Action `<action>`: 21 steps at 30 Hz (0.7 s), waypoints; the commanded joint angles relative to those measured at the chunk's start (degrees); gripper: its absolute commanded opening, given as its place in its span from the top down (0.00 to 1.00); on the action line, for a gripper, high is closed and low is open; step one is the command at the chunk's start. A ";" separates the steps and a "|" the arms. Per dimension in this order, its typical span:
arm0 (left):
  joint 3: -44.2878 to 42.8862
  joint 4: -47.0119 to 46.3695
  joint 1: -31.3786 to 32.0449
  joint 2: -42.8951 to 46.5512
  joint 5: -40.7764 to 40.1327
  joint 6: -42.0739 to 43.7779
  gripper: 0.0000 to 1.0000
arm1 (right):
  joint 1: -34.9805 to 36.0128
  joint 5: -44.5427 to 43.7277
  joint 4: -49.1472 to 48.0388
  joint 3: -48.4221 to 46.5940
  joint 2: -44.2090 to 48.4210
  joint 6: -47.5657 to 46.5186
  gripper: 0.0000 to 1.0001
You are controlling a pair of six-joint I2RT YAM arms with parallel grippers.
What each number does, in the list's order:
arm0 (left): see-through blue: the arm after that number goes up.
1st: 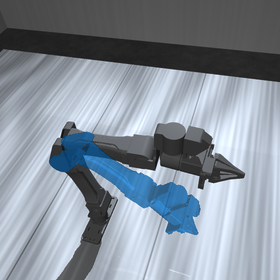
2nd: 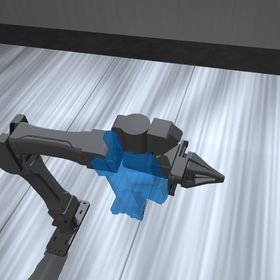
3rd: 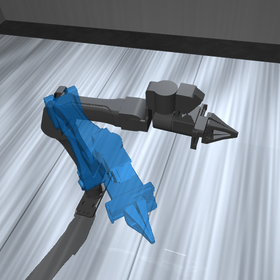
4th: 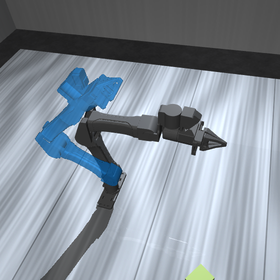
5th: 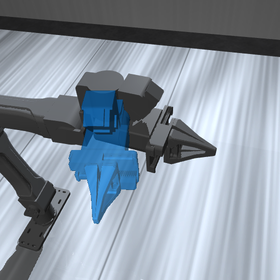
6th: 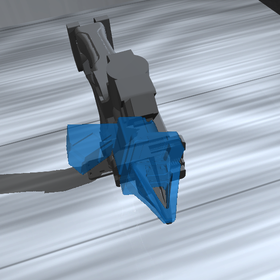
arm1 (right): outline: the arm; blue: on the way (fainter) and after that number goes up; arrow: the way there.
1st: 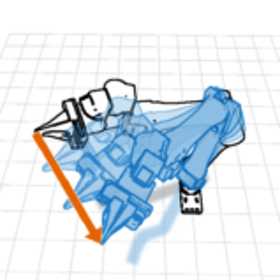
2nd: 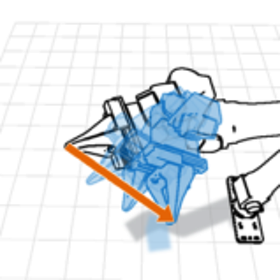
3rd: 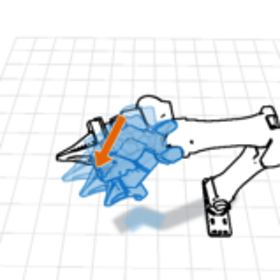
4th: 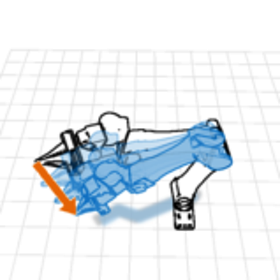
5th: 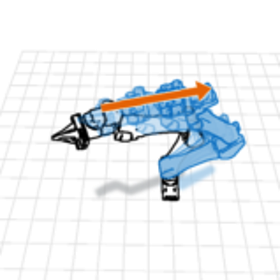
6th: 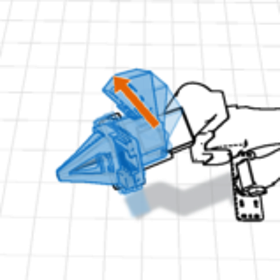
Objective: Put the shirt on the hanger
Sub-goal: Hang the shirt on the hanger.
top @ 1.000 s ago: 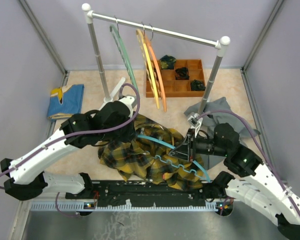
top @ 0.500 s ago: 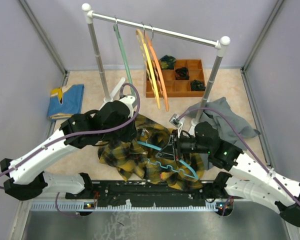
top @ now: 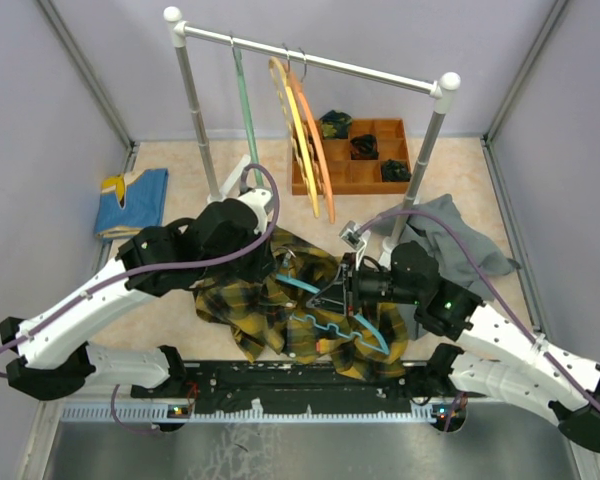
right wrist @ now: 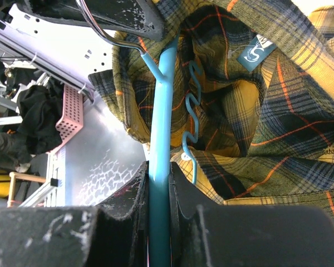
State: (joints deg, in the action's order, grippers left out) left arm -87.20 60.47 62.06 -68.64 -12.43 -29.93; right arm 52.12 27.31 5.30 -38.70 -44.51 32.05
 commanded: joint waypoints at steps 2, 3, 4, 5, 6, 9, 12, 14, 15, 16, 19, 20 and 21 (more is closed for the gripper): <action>0.10 1.18 0.40 0.55 -2.61 -0.88 1.00 | 0.72 -0.90 -5.74 -4.45 3.48 -0.41 1.00; 0.43 0.78 0.42 1.17 -2.60 -0.91 1.00 | 0.73 -1.20 -4.60 -4.76 3.61 -0.80 1.00; 0.82 0.15 0.43 1.63 -2.41 -0.81 1.00 | 0.75 -1.27 -3.77 -4.95 3.64 -1.36 1.00; 1.31 -0.62 0.38 1.97 -1.96 -0.66 1.00 | 0.75 -1.28 -3.44 -4.91 3.52 -1.45 1.00; 1.64 -1.23 0.38 2.20 -1.56 -0.39 1.00 | 0.73 -1.25 -3.35 -4.76 3.20 -1.41 1.00; 1.53 -2.78 0.38 1.96 1.08 0.59 1.00 | 0.70 -1.20 -4.05 -4.59 1.56 -1.27 1.00; 1.53 -4.48 0.64 1.81 3.63 2.20 1.00 | 0.75 -2.59 -5.32 -5.07 -0.32 0.11 1.00; 1.91 -5.88 0.99 2.12 5.59 3.65 1.00 | 0.75 -3.63 -6.67 -5.69 -1.37 0.95 1.00; 2.35 -6.68 1.09 2.37 6.63 4.38 1.00 | 0.71 -3.64 -7.61 -6.03 -1.93 1.25 1.00; 2.64 -7.36 1.20 2.52 7.46 5.03 1.00 | 0.77 -3.50 -8.73 -6.26 -2.43 1.52 1.00; 2.76 -7.23 1.47 1.94 8.83 6.25 1.00 | 0.70 -2.52 -12.39 -6.70 -3.80 2.55 1.00; 2.68 -7.10 1.62 1.51 9.16 6.45 1.00 | 0.75 -2.35 -13.11 -6.86 -4.36 2.69 1.00; 2.61 -7.05 1.77 1.19 9.46 6.61 1.00 | 0.71 -2.14 -13.58 -6.95 -4.79 2.75 1.00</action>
State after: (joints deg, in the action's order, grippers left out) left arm -84.60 56.49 62.92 -67.31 -7.09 -25.65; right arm 52.34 24.97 3.33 -41.15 -48.53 33.61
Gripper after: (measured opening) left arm 0.008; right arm 0.130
